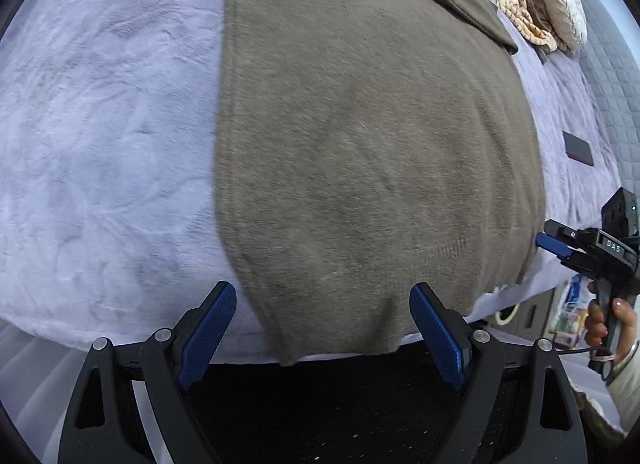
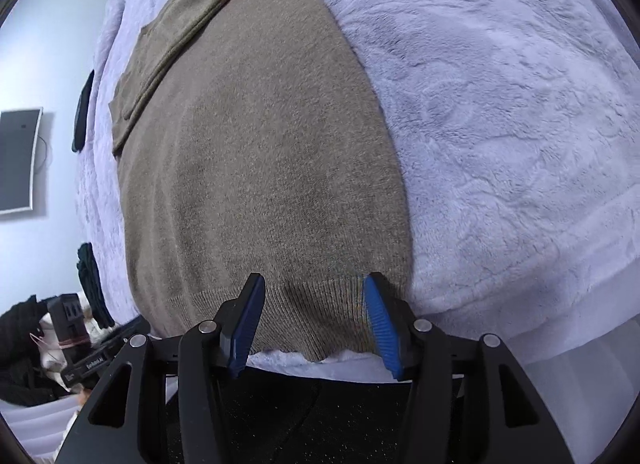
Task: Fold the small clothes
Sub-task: 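Move both tools down to the brown sweater's ribbed hem, then close both tools on the sweater hem, one at each corner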
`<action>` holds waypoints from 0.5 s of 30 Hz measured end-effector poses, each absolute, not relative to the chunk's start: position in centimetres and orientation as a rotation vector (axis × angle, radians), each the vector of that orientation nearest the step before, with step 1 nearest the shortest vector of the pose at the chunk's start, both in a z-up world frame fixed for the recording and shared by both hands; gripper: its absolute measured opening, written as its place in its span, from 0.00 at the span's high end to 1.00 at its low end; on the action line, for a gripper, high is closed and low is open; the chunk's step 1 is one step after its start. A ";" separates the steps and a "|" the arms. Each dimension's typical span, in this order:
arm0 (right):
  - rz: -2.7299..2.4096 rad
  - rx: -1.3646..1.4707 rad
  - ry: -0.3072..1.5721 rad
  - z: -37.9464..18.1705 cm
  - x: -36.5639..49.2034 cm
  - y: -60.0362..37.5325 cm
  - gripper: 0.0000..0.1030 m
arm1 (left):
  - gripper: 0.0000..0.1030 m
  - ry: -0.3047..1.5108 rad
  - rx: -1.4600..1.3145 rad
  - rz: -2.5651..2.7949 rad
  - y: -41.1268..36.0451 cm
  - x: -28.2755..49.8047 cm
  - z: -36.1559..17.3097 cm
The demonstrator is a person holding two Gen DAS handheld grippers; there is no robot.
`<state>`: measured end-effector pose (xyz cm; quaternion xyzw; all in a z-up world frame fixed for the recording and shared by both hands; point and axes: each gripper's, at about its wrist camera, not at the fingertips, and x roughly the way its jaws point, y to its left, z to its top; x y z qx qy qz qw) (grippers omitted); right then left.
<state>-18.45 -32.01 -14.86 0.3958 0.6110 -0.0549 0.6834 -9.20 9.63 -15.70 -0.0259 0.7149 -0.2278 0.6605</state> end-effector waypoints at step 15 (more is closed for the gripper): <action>0.004 1.014 1.377 -17.8 -20.1 -33.5 0.43 | 0.13 1.623 -0.142 -0.581 8.3 -8.6 -16.6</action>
